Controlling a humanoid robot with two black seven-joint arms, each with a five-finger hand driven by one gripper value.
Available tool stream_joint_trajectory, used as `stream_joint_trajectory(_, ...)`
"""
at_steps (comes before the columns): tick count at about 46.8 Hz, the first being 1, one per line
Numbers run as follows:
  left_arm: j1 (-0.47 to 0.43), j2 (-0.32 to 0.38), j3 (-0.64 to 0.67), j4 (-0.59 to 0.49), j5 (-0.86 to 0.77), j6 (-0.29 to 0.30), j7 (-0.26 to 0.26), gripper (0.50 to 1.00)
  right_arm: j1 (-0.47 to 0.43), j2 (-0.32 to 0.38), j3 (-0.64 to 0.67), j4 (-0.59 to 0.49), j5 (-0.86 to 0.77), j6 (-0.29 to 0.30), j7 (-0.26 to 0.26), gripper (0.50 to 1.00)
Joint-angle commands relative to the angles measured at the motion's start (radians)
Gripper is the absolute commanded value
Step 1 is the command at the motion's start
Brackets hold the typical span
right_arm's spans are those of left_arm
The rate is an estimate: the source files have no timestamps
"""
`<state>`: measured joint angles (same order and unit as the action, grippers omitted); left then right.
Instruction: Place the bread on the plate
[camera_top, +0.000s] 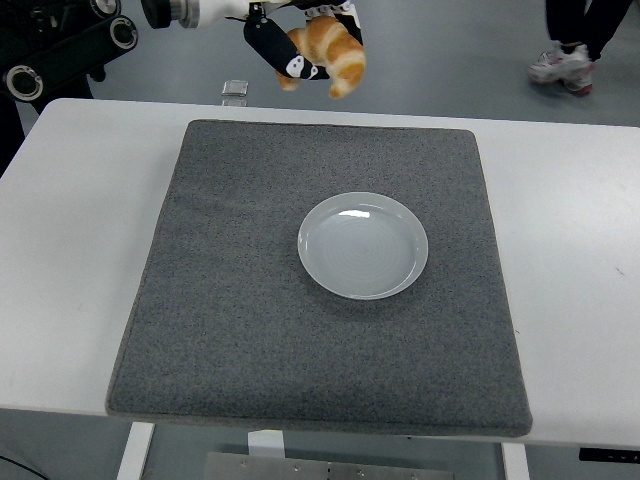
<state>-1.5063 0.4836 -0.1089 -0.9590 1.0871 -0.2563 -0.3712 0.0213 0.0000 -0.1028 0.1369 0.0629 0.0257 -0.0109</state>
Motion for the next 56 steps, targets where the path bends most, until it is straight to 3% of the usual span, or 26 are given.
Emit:
stream_joint_trajectory(1,0.006,-0.033,-0.023,-0.014,-0.007,0.0,-0.002,0.5,0.0,0.0,0.0,0.0,0.0,0.0,0.0,0.952)
stream_joint_trajectory(17,0.04,-0.126,-0.006,-0.064,0.013,-0.015,0.0,0.5,0.0,0.0,0.0,0.0,0.0,-0.001,0.0,0.952)
stream_joint_trajectory(28,0.051,-0.129,0.092,-0.064,0.013,-0.014,-0.002,0.5,0.0,0.0,0.0,0.001,0.0,0.0,0.0,0.952)
stream_joint_trajectory(56,0.158,-0.161,0.146,-0.024,0.099,0.025,0.0,0.5,0.0,0.0,0.0,0.0,0.0,0.0,0.0,0.952)
